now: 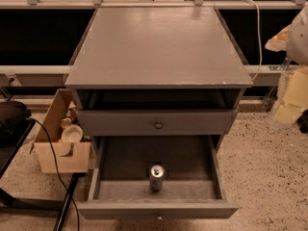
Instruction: Pick redbull can from middle drawer and place on counter
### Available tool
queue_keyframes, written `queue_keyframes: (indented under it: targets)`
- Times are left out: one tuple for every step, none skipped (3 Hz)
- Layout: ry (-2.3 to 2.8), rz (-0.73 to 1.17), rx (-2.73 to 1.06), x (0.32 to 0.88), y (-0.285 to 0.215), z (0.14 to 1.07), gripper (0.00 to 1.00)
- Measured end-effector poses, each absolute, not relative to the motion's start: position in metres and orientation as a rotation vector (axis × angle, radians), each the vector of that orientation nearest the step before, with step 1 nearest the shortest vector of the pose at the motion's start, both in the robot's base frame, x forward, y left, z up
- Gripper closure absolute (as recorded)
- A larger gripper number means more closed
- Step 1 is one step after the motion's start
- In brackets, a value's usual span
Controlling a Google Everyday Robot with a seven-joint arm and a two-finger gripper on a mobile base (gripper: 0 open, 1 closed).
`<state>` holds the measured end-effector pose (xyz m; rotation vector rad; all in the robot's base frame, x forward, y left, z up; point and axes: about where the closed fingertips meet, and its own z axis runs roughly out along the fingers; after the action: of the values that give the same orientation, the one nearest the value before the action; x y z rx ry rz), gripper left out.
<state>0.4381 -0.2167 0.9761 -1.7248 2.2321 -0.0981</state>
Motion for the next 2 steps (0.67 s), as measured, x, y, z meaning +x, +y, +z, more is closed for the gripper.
queue_keyframes:
  targets:
    - [2.232,-0.098,-1.725,0.438,-0.217,0.976,0.0]
    - [2.234,-0.089,-1.71,0.44,-0.216,0.965,0.0]
